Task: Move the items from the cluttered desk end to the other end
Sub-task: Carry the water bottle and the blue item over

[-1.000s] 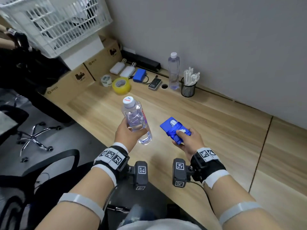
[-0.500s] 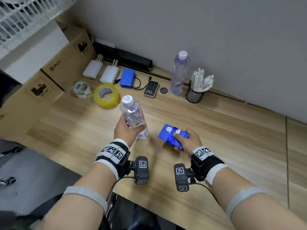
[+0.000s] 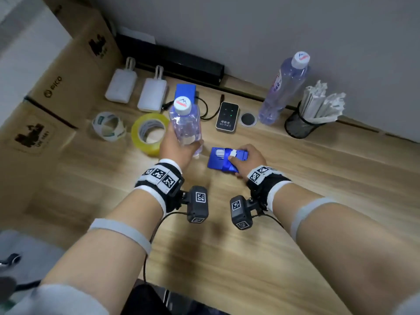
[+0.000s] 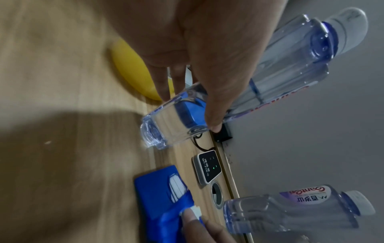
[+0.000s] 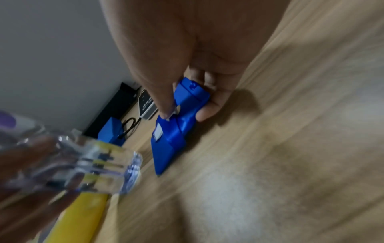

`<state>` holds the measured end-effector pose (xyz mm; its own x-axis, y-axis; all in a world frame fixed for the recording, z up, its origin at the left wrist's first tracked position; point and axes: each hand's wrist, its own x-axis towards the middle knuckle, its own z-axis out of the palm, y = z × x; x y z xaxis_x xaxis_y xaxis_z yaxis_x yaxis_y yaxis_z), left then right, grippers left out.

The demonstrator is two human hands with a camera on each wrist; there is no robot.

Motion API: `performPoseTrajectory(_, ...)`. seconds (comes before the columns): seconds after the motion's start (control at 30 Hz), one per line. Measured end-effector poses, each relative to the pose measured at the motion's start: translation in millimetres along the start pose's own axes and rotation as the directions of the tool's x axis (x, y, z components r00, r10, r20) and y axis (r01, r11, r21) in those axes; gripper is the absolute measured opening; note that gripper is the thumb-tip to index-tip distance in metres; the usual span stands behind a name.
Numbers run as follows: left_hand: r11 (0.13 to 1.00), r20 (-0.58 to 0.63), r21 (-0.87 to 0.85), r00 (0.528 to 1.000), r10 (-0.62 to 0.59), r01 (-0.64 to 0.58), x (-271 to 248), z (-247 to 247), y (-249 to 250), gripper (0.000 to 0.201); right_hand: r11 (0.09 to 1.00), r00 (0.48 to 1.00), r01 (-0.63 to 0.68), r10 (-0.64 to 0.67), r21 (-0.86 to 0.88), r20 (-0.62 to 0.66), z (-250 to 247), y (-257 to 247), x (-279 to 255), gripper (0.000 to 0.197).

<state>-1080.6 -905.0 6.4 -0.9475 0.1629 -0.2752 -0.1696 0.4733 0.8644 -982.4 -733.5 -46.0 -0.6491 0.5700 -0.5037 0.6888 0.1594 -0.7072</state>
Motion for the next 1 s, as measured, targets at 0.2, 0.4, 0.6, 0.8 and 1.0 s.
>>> performPoseTrajectory(0.2,1.0,-0.005,0.024,1.0,0.012,-0.012,12.1,2.5,6.3,0.072,0.967,0.995,0.051,-0.071,-0.249,-0.071,7.3,-8.5,11.5,0.058)
performPoseTrajectory(0.4,0.991,-0.097,0.062,0.989,-0.11,0.116,-2.9,7.1,6.3,0.074,0.971,0.995,0.058,-0.075,-0.234,-0.064,-10.0,-5.3,-2.3,0.065)
performPoseTrajectory(0.6,0.945,-0.089,0.155,0.956,-0.278,0.289,-53.4,44.2,18.5,0.073,0.995,0.982,0.085,-0.092,-0.05,-0.167,-66.1,18.4,-36.6,0.038)
performPoseTrajectory(0.8,0.973,0.224,0.21,0.964,-0.14,0.093,-138.0,141.8,73.6,0.023,0.994,0.945,0.038,-0.003,0.101,-0.328,-180.1,87.4,-92.5,0.028)
performPoseTrajectory(1.0,0.975,0.433,0.171,0.9,0.054,-0.141,-279.9,268.6,143.0,0.012,0.981,0.845,0.028,0.081,0.194,-0.529,-331.5,207.3,-187.2,0.026)
